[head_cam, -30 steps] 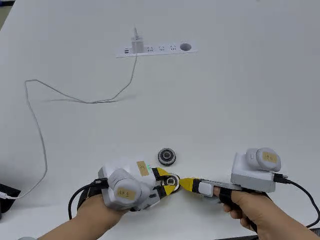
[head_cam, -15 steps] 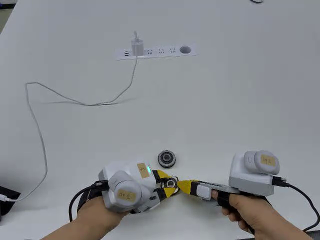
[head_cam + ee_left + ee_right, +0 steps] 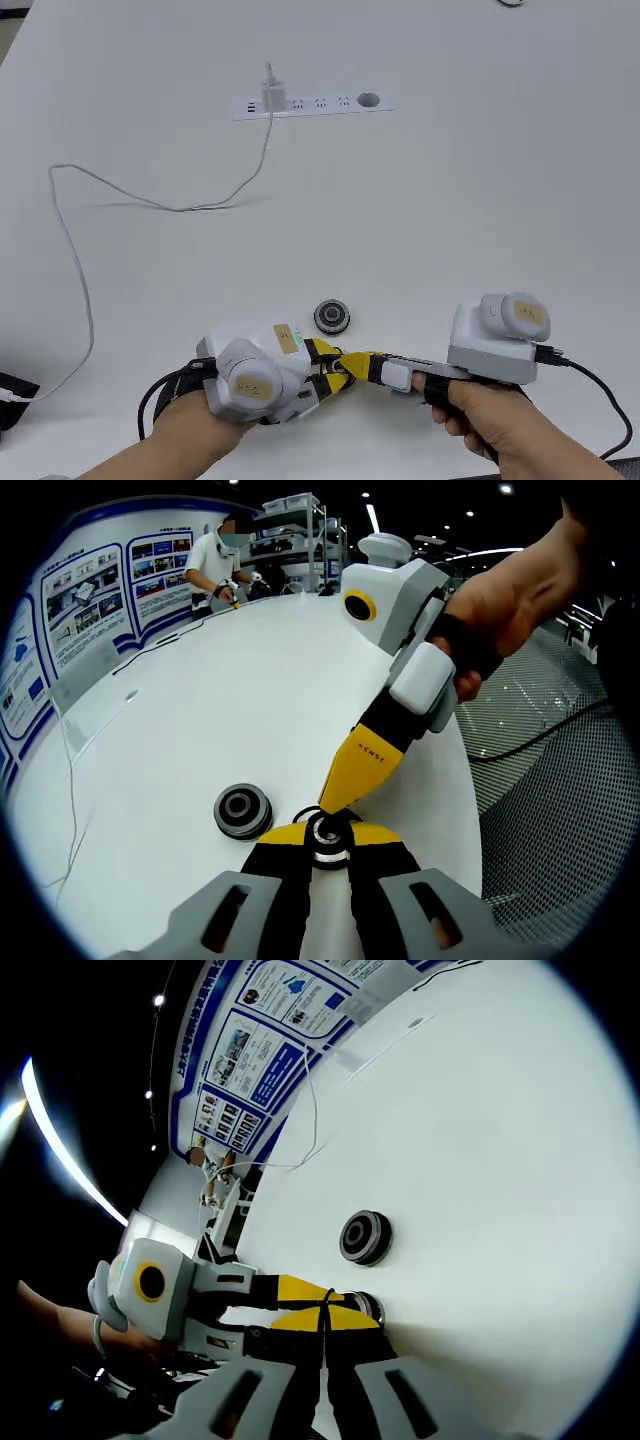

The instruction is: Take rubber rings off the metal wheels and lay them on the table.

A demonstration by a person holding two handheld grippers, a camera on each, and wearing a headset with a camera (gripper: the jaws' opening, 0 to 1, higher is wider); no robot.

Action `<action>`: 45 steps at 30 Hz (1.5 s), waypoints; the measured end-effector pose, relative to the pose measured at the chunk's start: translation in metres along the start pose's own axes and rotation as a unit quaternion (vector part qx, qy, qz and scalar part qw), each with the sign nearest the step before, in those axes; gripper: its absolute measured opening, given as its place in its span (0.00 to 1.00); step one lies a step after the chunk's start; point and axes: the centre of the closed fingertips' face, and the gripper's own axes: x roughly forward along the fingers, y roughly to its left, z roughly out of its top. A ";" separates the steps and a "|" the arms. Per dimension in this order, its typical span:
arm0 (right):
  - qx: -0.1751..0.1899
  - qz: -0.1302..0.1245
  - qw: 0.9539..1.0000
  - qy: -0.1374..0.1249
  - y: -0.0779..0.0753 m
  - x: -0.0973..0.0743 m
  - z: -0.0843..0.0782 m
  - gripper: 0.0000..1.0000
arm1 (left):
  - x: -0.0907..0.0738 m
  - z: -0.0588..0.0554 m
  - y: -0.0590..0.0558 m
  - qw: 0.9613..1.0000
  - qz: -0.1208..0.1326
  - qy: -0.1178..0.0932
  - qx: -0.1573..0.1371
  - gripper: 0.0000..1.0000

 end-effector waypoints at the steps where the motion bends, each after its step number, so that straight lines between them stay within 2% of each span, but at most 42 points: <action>1: 0.001 -0.002 1.000 -0.001 -0.001 -0.001 0.000 0.02 | 0.000 0.000 0.000 1.000 0.000 0.000 0.000 0.13; 12: -0.001 -0.022 1.000 -0.001 -0.008 -0.002 -0.004 0.02 | -0.002 0.001 0.000 1.000 0.000 -0.009 0.003 0.15; 16: -0.001 -0.025 1.000 -0.002 -0.009 -0.003 -0.005 0.02 | -0.007 0.004 -0.001 1.000 0.000 -0.022 0.003 0.19; 21: 0.001 -0.021 1.000 -0.003 -0.007 -0.002 -0.005 0.02 | -0.010 0.003 0.000 1.000 0.008 -0.027 0.007 0.22; 28: 0.003 -0.013 1.000 -0.005 -0.001 -0.002 -0.005 0.02 | -0.012 0.002 0.000 0.999 0.013 -0.029 0.000 0.31; 34: 0.007 -0.004 1.000 -0.010 0.005 -0.004 -0.003 0.02 | -0.013 0.001 0.000 0.999 0.017 -0.033 -0.005 0.35; 40: 0.016 0.004 1.000 -0.022 0.010 -0.010 0.000 0.02 | -0.017 -0.001 0.004 0.998 0.023 -0.047 -0.021 0.46; 45: 0.025 0.002 0.999 -0.035 0.007 -0.019 0.004 0.02 | -0.020 -0.004 0.005 0.998 0.027 -0.051 -0.028 0.49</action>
